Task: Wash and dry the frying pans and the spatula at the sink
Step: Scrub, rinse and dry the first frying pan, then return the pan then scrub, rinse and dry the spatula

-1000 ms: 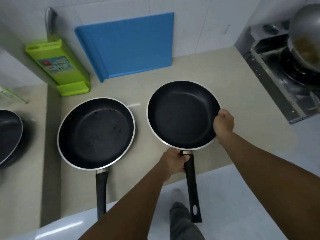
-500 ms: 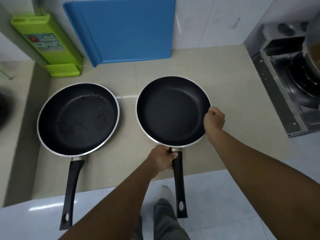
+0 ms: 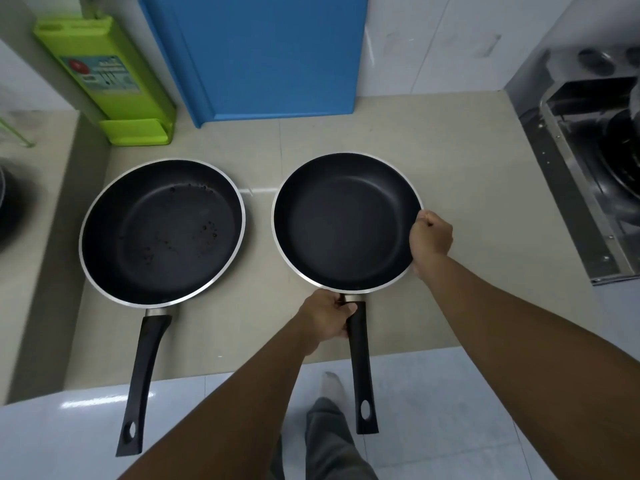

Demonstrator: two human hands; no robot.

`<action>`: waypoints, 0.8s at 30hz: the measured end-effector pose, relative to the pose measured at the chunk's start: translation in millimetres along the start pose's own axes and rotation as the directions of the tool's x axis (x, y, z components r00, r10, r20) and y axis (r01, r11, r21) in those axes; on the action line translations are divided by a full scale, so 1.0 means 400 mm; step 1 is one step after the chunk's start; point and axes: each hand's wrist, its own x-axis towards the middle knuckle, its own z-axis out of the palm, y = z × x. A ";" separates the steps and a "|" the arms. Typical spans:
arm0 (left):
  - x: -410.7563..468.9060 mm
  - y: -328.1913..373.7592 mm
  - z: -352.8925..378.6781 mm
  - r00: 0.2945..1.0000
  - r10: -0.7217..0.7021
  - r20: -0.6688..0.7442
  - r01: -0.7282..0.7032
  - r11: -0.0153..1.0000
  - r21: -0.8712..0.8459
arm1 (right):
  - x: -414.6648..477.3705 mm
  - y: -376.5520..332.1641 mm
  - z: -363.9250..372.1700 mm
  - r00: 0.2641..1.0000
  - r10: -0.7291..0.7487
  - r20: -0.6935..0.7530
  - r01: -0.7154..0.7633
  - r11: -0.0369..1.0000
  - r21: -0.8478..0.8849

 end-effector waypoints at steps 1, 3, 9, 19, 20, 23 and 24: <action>0.001 0.002 -0.002 1.000 -0.004 -0.006 0.004 1.000 0.009 | 0.002 -0.002 -0.001 1.000 -0.003 0.009 0.004 1.000 -0.015; -0.002 0.009 -0.007 1.000 -0.012 -0.014 0.012 0.999 0.037 | 0.008 -0.005 -0.007 0.999 -0.015 0.032 0.017 0.997 -0.075; -0.062 0.068 -0.079 1.000 -0.006 0.002 0.005 0.930 0.369 | -0.020 -0.042 -0.025 0.958 -0.283 0.051 0.276 0.855 -0.438; -0.288 0.130 -0.466 0.911 0.321 -0.260 -0.027 0.674 0.738 | -0.320 -0.169 0.127 0.348 -0.526 0.776 0.927 0.070 -0.368; -0.302 0.132 -0.506 0.909 0.327 -0.257 -0.017 0.646 0.763 | -0.358 -0.186 0.157 0.313 -0.518 0.796 0.934 0.013 -0.358; -0.395 0.130 -0.655 0.905 0.352 -0.241 -0.019 0.597 0.802 | -0.520 -0.256 0.275 0.193 -0.525 0.829 0.946 -0.123 -0.299; -0.428 0.126 -0.706 0.898 0.369 -0.239 -0.028 0.591 0.806 | -0.574 -0.282 0.317 0.180 -0.521 0.834 0.950 -0.128 -0.285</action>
